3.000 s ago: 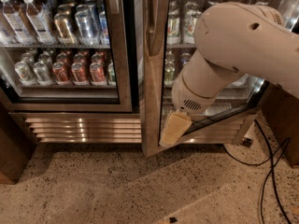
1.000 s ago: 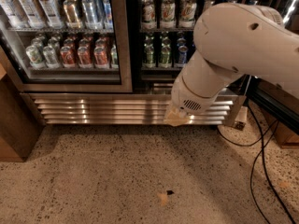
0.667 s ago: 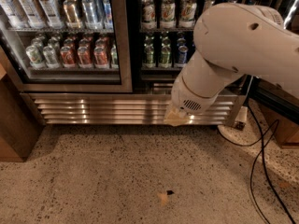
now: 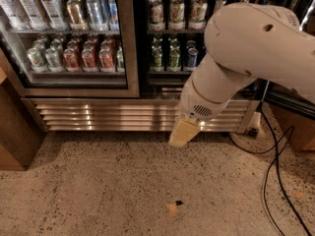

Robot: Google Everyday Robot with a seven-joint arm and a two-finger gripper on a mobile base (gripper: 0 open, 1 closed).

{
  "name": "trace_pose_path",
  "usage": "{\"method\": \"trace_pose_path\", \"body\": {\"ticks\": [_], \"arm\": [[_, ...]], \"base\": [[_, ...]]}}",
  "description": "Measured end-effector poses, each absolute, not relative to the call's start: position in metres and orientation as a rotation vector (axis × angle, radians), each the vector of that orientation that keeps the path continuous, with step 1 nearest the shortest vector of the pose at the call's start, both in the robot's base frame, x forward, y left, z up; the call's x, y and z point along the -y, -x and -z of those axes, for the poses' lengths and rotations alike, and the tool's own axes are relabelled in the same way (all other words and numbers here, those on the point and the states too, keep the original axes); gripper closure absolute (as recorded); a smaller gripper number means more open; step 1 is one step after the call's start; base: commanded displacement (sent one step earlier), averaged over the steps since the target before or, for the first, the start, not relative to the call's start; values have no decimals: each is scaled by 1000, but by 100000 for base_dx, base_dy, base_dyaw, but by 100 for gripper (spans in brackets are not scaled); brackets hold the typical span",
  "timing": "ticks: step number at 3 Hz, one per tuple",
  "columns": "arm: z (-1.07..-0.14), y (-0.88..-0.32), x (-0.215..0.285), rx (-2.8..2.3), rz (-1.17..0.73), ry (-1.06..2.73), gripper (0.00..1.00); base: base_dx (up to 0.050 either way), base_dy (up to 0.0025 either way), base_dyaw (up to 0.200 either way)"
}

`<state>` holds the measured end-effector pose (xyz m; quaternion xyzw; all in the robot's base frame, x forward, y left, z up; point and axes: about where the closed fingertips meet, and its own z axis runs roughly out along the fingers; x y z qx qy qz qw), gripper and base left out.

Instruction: Open right fridge door

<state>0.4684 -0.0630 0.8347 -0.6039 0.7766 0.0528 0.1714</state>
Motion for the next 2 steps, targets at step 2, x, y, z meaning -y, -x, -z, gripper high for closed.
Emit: {"method": "trace_pose_path", "body": {"ticks": [2], "arm": [[-835, -468, 63, -2205, -150, 1715, 0]], "base": [[0, 0, 0]]}}
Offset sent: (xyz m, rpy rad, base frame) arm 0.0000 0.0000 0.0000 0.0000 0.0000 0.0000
